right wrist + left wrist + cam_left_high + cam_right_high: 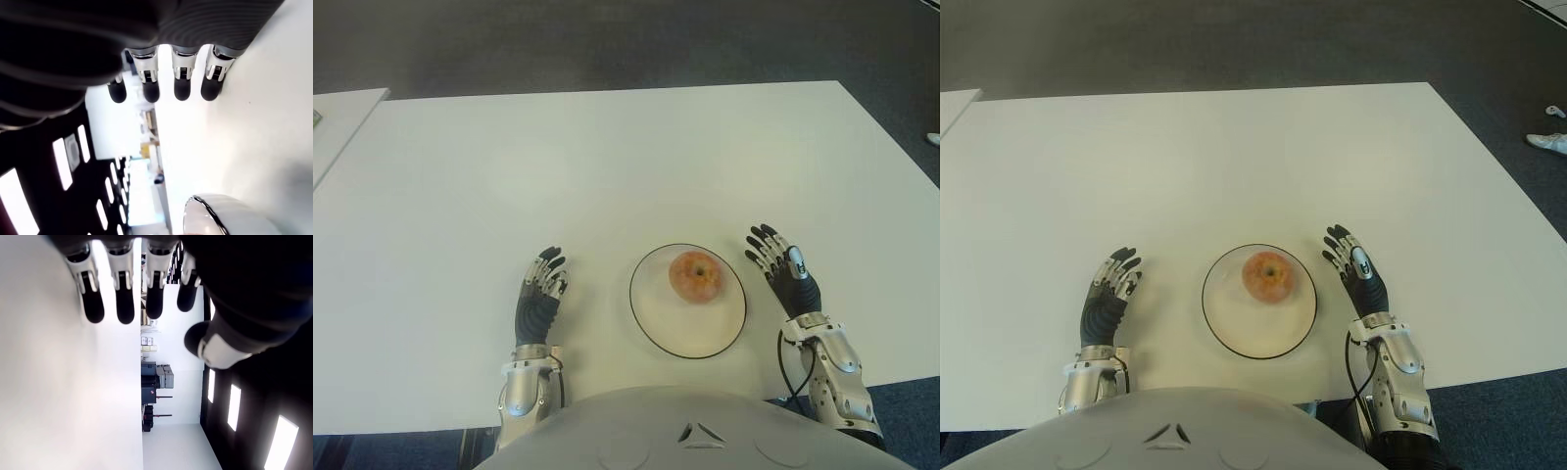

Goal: Put the apples into the plate.

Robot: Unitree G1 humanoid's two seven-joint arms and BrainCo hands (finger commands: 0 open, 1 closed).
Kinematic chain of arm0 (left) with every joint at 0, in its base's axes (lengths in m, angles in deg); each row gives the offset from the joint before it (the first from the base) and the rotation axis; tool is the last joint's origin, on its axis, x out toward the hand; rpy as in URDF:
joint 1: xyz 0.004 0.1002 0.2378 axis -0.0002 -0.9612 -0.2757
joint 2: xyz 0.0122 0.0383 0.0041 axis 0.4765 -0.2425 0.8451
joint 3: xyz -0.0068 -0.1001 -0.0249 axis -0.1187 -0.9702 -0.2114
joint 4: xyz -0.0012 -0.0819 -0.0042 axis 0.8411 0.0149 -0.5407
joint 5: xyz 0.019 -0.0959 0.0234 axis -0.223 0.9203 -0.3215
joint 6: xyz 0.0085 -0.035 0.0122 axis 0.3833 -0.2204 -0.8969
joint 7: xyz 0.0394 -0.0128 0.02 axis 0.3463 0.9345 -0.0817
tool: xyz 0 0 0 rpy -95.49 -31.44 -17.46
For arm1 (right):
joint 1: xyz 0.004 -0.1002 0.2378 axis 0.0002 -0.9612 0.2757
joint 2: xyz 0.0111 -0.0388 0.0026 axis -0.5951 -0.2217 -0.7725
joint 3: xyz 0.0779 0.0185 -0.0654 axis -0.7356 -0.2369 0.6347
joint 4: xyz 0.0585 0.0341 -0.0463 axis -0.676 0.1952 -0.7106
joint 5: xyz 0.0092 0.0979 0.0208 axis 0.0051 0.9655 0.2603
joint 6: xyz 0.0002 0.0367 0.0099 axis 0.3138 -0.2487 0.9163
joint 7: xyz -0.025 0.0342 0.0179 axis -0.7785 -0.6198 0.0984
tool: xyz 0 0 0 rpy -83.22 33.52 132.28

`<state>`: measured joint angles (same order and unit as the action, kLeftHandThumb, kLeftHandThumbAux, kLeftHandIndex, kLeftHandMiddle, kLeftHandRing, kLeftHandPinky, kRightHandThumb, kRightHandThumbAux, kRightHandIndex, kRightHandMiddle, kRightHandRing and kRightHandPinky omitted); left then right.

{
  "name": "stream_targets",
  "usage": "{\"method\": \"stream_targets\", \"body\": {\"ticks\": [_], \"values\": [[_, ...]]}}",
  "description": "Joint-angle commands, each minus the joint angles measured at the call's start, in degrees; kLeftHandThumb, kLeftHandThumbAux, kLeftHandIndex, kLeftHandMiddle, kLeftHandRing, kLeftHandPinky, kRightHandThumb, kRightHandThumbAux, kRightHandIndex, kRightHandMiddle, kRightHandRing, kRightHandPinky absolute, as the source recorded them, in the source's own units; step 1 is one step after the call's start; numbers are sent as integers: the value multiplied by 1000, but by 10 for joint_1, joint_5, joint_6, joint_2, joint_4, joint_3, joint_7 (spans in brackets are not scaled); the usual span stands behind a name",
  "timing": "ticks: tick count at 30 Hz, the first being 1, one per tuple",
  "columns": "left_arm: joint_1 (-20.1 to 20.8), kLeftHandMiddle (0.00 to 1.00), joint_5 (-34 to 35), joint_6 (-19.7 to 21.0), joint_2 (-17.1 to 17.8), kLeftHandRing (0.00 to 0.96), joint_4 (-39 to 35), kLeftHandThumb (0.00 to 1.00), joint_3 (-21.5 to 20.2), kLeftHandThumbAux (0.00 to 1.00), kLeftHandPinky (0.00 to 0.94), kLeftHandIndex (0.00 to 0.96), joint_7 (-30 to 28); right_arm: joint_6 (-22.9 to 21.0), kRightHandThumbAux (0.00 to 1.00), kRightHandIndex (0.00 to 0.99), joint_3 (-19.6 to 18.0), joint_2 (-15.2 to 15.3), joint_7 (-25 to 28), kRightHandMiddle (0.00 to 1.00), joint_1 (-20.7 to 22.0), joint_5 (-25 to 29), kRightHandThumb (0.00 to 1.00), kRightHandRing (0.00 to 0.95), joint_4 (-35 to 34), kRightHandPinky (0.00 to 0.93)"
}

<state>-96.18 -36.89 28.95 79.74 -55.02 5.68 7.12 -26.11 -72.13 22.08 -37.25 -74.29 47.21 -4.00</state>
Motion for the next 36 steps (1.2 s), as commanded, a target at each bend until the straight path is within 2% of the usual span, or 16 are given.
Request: {"method": "stream_targets", "body": {"ticks": [1, 7, 24, 36], "values": [[-1, 175, 5, 10, 7, 200, -4, 181, -5, 624, 223, 174, -7, 5, 292, 0, -5, -18, -3, 42, -15, -16, 5, 0, 8, 0], [-2, 181, 17, 10, 9, 213, -4, 190, -9, 625, 250, 168, -14, 36, 304, 2, 1, -42, -4, 45, -18, -41, 15, 0, 31, 0], [-3, 171, 46, 8, 12, 192, 7, 201, -21, 640, 213, 154, -34, 92, 340, 4, 24, -91, -47, 30, -6, -115, 8, 0, 69, 3], [-1, 176, 49, 11, 16, 183, 13, 215, -24, 638, 208, 178, -36, 127, 411, 57, 22, -115, -66, 63, 16, -127, 46, 25, 125, 38]]}}
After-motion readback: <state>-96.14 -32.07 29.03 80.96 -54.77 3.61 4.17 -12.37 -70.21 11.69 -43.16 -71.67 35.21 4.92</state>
